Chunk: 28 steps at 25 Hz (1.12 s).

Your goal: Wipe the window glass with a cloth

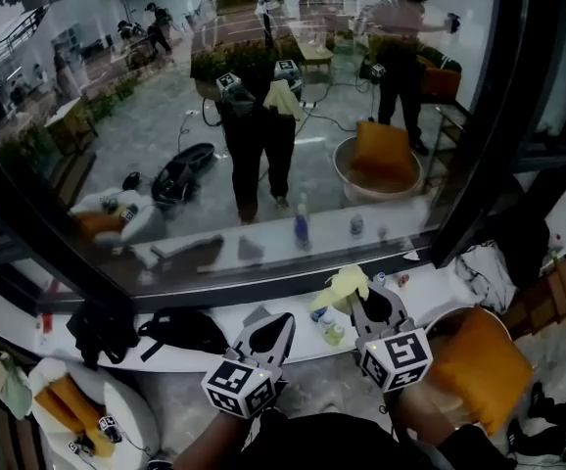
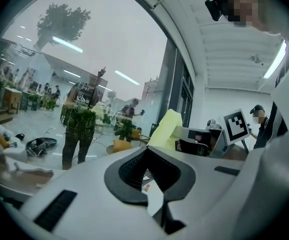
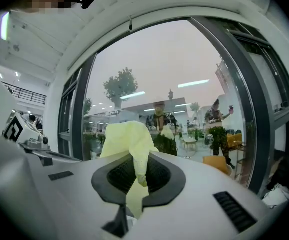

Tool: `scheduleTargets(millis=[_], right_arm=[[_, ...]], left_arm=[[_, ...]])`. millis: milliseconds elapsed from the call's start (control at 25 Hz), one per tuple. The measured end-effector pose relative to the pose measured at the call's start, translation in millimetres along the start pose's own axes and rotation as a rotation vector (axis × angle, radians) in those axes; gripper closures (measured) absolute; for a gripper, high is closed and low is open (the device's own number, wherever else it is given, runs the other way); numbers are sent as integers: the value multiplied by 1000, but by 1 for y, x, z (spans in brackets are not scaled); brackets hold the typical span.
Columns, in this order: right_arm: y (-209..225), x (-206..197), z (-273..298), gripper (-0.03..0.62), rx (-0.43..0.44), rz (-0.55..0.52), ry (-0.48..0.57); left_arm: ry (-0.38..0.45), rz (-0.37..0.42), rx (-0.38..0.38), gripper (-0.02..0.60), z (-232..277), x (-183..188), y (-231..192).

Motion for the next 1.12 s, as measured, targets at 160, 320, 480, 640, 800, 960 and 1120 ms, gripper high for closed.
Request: scheduleTargets(millis=[160, 320, 480, 640, 800, 960, 1120], right_arm=[[3, -7, -23, 557, 14, -4, -4], [14, -11, -47, 557, 19, 8, 7], [21, -12, -68, 557, 21, 25, 20], [24, -14, -82, 557, 18, 41, 19], [22, -18, -88, 557, 16, 48, 15], [19, -18, -91, 557, 16, 53, 15], [17, -15, -92, 557, 15, 52, 20]], left_arm=[[-1, 4, 4, 583, 0, -8, 23], [-1, 22, 9, 583, 3, -16, 48], [-4, 33, 16, 583, 2, -22, 69], [-6, 32, 17, 583, -2, -23, 83], [1, 31, 18, 583, -5, -24, 87], [-5, 39, 6, 583, -7, -26, 89], [-2, 48, 7, 583, -10, -22, 90]])
Point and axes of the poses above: the fingertips, and each gripper's own axes: z forward along the fingers, y to its right, x out of its top, the point moved 6 cm from there along -z, backward along the fingers, and after that the axes turned 3 degrees about -y, right-handed, at the moved point
